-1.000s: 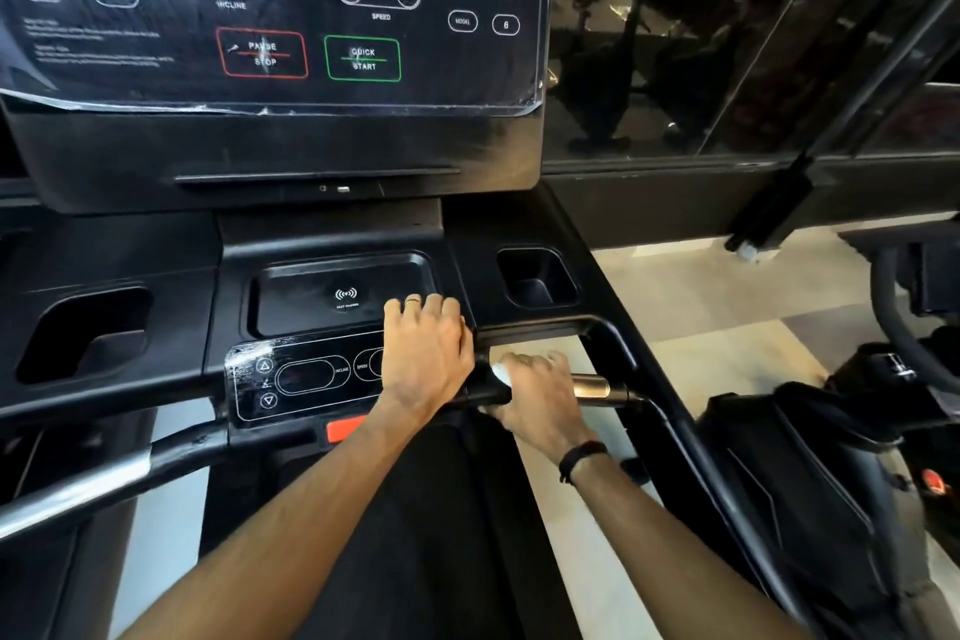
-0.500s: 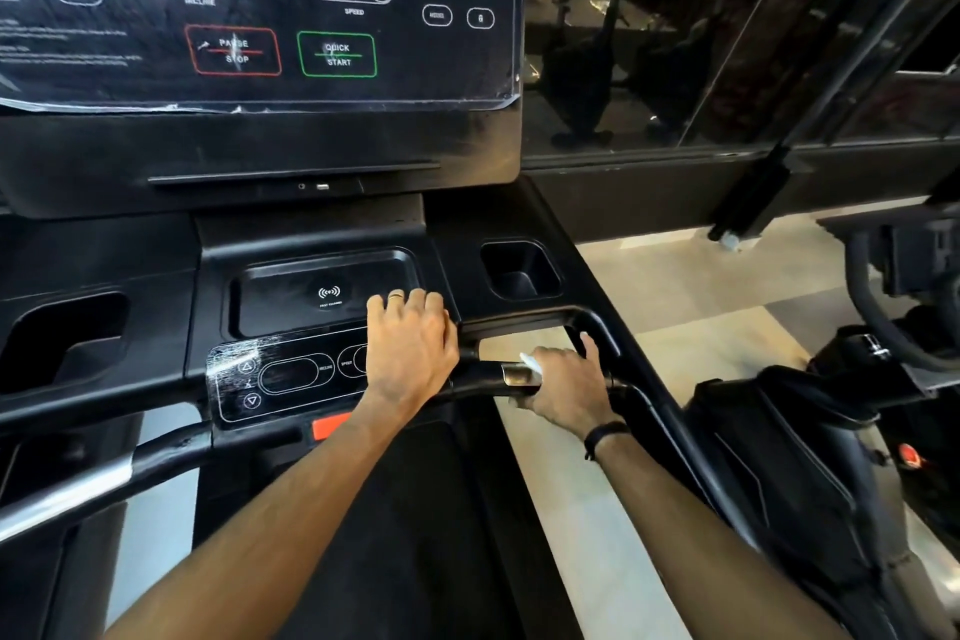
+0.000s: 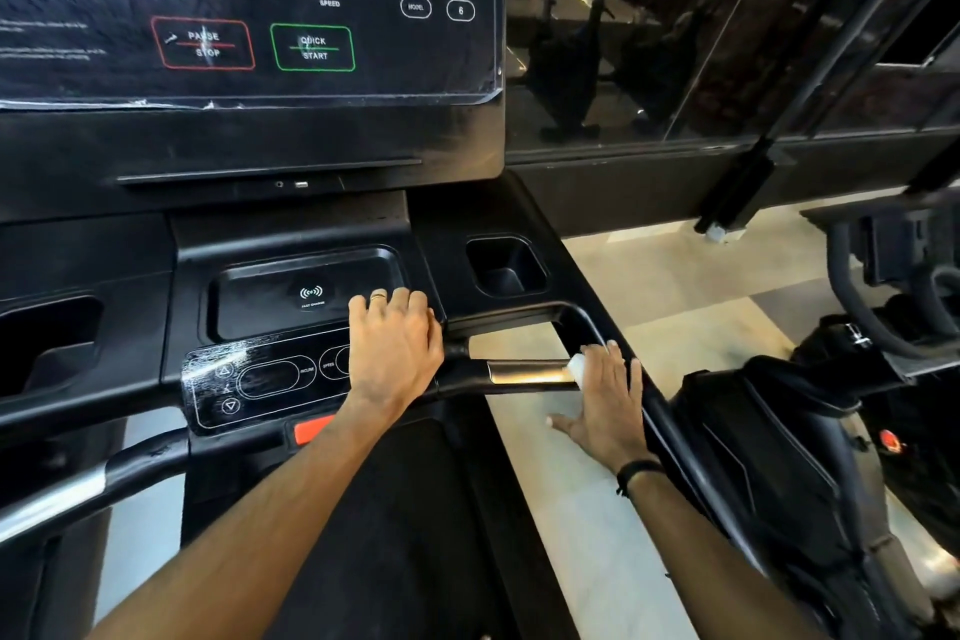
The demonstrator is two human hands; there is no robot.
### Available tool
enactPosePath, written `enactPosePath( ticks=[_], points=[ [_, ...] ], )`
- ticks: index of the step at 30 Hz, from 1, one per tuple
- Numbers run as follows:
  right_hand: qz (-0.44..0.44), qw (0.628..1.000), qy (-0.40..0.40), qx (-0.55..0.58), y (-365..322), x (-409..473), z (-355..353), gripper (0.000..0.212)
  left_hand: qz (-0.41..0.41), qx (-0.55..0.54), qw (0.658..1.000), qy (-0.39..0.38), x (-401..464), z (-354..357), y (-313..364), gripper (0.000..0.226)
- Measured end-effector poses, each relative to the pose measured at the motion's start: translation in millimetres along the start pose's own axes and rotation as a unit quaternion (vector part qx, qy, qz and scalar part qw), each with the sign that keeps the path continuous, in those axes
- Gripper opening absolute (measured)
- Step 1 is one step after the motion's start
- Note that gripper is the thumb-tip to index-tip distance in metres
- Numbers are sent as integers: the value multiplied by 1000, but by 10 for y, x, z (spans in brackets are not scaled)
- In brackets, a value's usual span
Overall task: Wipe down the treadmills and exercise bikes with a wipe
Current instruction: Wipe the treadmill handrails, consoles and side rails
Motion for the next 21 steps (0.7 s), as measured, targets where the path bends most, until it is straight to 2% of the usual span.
enactPosePath(
  ticks=[3, 5, 8, 11, 14, 16, 19, 21],
  points=[
    [-26, 999, 14, 18, -15, 97, -59, 81, -3, 0, 1000, 2, 1, -12, 1, 27],
    [-29, 999, 15, 29, -193, 101, -83, 77, -2, -1, 1000, 4, -4, -13, 6, 27],
    [-82, 995, 8, 55, -728, 46, -69, 70, -2, -3, 1000, 4, -2, -14, 11, 26],
    [-153, 987, 32, 42, -1402, -96, 4, 72, -6, -6, 1000, 10, -6, -9, 5, 24],
    [-182, 981, 65, 4, -1858, -260, 84, 72, -4, -15, 1000, 20, -5, -22, 2, 24],
    [-181, 980, 81, -5, -1868, -335, 120, 76, -3, -18, 1000, 25, -7, -19, 0, 25],
    [-194, 977, 86, -32, -1615, -397, 156, 97, -5, -21, 999, 28, -9, -6, -10, 24],
    [-164, 983, 74, -33, -1364, -352, 132, 103, -5, -23, 999, 29, -9, 2, -9, 24]
  ],
)
Point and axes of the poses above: each hand's wrist, its own x-axis towards the middle knuckle, its own z-axis out of the palm, y = z × x, the point moved 6 cm from there along x, towards the middle knuckle, and after that the axes turned 6 degrees about x, right-handed, at the moved point
